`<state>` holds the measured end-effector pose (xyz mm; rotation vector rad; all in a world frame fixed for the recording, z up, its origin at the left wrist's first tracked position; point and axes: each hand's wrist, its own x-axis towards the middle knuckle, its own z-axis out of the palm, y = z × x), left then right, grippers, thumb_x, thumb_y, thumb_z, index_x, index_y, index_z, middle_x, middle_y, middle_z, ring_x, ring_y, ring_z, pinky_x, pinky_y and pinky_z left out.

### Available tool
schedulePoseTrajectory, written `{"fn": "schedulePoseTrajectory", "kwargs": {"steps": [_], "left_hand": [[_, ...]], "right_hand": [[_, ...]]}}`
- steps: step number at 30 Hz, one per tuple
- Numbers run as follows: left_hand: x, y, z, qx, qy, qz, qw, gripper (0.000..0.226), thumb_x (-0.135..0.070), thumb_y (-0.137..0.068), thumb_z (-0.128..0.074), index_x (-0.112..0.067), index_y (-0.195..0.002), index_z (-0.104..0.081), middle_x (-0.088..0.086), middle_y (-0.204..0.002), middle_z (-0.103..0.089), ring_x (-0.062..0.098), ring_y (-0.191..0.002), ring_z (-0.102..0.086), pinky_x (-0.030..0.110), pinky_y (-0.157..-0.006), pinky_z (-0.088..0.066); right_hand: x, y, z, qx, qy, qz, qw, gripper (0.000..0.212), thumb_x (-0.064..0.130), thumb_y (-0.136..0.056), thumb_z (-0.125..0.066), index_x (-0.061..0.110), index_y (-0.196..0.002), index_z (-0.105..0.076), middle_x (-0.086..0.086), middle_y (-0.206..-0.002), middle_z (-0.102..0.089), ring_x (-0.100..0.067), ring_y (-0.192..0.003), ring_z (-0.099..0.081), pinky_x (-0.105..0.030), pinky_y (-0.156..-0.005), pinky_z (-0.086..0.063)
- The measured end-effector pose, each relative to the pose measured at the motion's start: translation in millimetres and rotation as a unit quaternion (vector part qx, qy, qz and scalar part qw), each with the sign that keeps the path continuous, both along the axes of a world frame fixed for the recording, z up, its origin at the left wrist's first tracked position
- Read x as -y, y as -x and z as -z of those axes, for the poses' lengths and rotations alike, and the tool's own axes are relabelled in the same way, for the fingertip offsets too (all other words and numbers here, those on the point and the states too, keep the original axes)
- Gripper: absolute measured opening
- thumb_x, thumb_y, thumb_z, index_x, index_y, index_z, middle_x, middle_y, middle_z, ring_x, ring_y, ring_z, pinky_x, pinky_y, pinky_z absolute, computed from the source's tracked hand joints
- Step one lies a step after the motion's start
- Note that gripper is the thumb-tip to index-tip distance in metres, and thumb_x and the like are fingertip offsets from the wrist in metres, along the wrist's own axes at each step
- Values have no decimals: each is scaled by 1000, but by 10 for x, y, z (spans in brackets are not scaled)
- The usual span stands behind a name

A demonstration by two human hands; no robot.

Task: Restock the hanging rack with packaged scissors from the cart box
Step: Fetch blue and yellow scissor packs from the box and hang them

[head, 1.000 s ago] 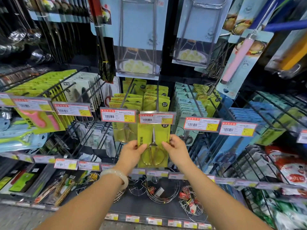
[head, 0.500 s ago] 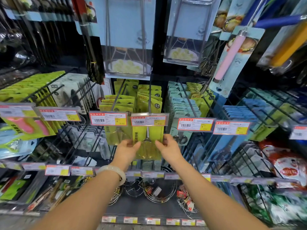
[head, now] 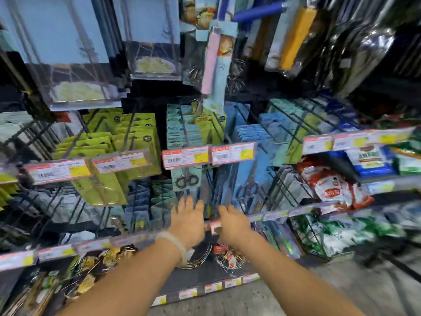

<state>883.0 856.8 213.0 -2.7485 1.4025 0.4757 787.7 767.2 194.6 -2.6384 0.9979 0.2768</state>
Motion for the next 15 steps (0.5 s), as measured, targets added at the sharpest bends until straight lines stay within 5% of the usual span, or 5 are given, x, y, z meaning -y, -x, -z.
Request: {"fn": "schedulePoseTrajectory", "kwargs": {"steps": [5, 15], "left_hand": [[764, 955, -173, 25, 9, 115, 993, 76, -16, -92, -53, -17, -152, -8, 13, -160, 3, 32, -148, 6, 48, -120, -5], [2207, 3268, -303, 28, 33, 312, 949, 68, -22, -88, -55, -16, -147, -22, 12, -157, -12, 32, -146, -8, 48, -118, -14]], "right_hand": [[599, 1010, -91, -5, 79, 46, 996, 66, 22, -89, -54, 9, -144, -22, -15, -149, -25, -30, -141, -19, -44, -116, -17], [1550, 3657, -313, -10, 127, 259, 957, 65, 24, -86, -56, 8, -142, -27, -17, -140, -37, -32, -134, -32, -40, -107, -30]]}}
